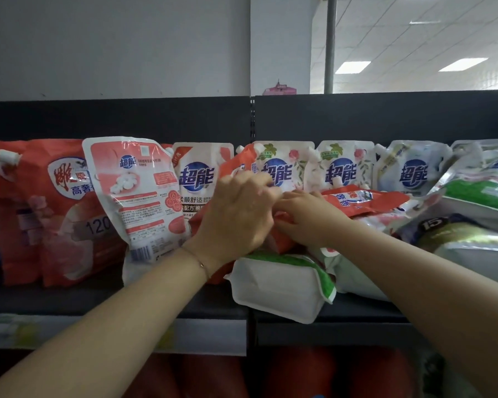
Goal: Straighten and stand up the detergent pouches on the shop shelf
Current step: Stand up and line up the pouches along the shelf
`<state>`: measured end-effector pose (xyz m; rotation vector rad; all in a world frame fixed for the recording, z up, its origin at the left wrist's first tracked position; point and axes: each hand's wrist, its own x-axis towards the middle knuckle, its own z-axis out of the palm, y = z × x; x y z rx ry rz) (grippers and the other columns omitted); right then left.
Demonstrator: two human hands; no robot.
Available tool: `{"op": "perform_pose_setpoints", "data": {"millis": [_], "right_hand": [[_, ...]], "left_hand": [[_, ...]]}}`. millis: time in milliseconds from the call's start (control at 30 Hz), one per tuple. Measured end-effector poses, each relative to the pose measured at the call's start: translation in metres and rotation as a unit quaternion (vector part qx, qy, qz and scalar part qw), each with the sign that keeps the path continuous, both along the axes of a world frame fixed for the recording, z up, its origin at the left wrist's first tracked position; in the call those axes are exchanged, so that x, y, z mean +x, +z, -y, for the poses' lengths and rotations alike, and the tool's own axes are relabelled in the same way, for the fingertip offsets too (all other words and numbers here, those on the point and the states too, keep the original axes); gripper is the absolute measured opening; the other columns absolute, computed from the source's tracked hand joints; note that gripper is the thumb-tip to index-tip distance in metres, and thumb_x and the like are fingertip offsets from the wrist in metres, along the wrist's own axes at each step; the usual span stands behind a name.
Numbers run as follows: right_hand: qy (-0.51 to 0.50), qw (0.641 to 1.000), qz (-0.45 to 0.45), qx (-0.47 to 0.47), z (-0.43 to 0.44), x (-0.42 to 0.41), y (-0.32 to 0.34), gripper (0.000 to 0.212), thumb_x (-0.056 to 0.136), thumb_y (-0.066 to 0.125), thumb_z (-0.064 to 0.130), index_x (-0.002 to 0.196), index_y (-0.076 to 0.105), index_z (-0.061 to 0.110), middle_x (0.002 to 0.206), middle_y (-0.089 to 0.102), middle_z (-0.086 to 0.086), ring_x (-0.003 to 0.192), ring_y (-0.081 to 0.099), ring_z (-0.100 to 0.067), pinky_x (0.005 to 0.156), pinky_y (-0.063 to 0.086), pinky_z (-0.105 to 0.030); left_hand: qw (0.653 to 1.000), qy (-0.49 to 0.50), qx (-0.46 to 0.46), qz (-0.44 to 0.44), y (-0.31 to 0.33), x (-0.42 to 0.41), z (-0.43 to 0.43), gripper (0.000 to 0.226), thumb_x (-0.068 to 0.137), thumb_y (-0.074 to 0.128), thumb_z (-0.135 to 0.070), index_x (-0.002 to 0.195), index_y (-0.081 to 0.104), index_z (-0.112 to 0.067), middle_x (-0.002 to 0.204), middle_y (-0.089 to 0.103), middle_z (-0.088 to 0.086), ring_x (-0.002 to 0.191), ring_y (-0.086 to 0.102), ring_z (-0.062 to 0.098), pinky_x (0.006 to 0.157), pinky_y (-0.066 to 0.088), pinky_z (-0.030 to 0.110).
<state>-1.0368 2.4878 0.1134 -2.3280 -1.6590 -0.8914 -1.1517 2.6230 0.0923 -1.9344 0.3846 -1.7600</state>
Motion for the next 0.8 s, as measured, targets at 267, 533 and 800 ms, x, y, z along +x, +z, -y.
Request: {"op": "perform_pose_setpoints", "data": {"millis": [267, 533, 800], "right_hand": [[-0.099, 0.987, 0.030, 0.126, 0.039, 0.016, 0.005, 0.023, 0.096, 0.046, 0.029, 0.096, 0.062, 0.013, 0.093, 0.064, -0.004, 0.082, 0.058, -0.024, 0.067, 0.044, -0.032], [-0.122, 0.984, 0.001, 0.133, 0.061, 0.027, -0.006, 0.024, 0.096, 0.046, 0.030, 0.094, 0.064, 0.014, 0.088, 0.066, -0.005, 0.079, 0.061, -0.027, 0.065, 0.051, -0.036], [-0.048, 0.975, 0.048, 0.212, 0.061, 0.035, -0.015, 0.026, 0.084, 0.043, 0.031, 0.073, 0.057, 0.012, 0.061, 0.052, 0.001, 0.056, 0.050, -0.027, 0.047, 0.031, -0.029]], "left_hand": [[0.879, 0.068, -0.236, -0.408, 0.013, 0.041, 0.038, 0.051, 0.087, 0.061, -0.046, 0.127, 0.046, -0.019, 0.123, 0.053, 0.003, 0.113, 0.049, 0.023, 0.096, 0.042, 0.040], [0.841, 0.081, -0.276, -0.457, 0.020, 0.084, 0.067, 0.017, 0.094, 0.047, -0.039, 0.105, 0.049, -0.027, 0.104, 0.059, 0.001, 0.097, 0.058, 0.025, 0.083, 0.048, 0.038], [0.882, 0.084, -0.218, -0.409, 0.020, 0.089, 0.069, 0.021, 0.099, 0.044, -0.020, 0.112, 0.057, -0.011, 0.106, 0.063, 0.015, 0.098, 0.063, 0.034, 0.078, 0.049, 0.038]]}}
